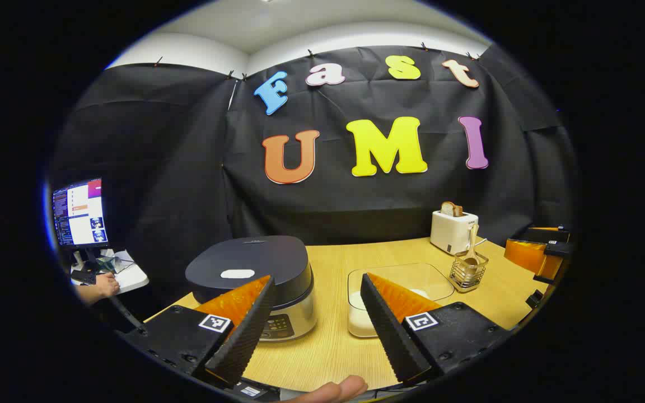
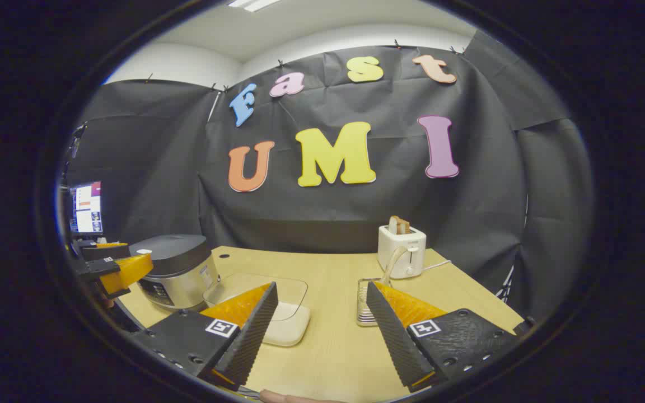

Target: Close the left gripper, press the button to open the rice cooker; take a wooden spoon from the chopstick holder with the right hand, scoop a spoonful of rice and pour it into the rice cooker, then put the wooden spoon back into the chopstick holder.

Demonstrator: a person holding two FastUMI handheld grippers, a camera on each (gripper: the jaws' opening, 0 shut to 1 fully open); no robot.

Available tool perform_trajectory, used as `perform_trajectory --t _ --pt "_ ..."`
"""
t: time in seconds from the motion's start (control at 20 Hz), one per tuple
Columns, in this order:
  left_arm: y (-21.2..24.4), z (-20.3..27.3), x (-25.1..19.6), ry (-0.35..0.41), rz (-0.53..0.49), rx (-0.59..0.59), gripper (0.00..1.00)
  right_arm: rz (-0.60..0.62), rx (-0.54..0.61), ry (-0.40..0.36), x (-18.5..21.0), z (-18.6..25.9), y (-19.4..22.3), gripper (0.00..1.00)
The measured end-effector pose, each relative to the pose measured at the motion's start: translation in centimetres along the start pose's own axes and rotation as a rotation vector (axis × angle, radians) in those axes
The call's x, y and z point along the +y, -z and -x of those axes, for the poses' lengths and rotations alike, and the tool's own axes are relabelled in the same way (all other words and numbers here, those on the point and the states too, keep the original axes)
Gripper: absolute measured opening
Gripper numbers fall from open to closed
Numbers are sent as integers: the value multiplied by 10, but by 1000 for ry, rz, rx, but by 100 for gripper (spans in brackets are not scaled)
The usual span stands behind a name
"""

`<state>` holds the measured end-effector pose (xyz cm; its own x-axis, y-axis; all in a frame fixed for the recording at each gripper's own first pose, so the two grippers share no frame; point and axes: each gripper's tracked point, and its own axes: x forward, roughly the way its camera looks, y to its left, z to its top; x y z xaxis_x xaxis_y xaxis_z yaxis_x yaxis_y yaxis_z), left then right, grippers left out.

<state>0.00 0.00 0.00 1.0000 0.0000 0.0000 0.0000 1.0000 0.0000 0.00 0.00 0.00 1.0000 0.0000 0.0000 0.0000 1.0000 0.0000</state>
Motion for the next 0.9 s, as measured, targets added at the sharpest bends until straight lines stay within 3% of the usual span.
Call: perform_trajectory --t 0.5,0.7,0.85,0.9 --pt "4 0 16 -56 22 38 97 31 -49 29 -7 0 -9 95" --pt "2 -1 13 -18 17 35 94 36 -54 27 -6 -1 -9 94" --pt "-4 -2 20 -15 6 21 81 36 -55 40 -10 0 -10 94" --pt "-5 -1 25 -29 0 18 69 36 -56 45 -11 0 -10 94"
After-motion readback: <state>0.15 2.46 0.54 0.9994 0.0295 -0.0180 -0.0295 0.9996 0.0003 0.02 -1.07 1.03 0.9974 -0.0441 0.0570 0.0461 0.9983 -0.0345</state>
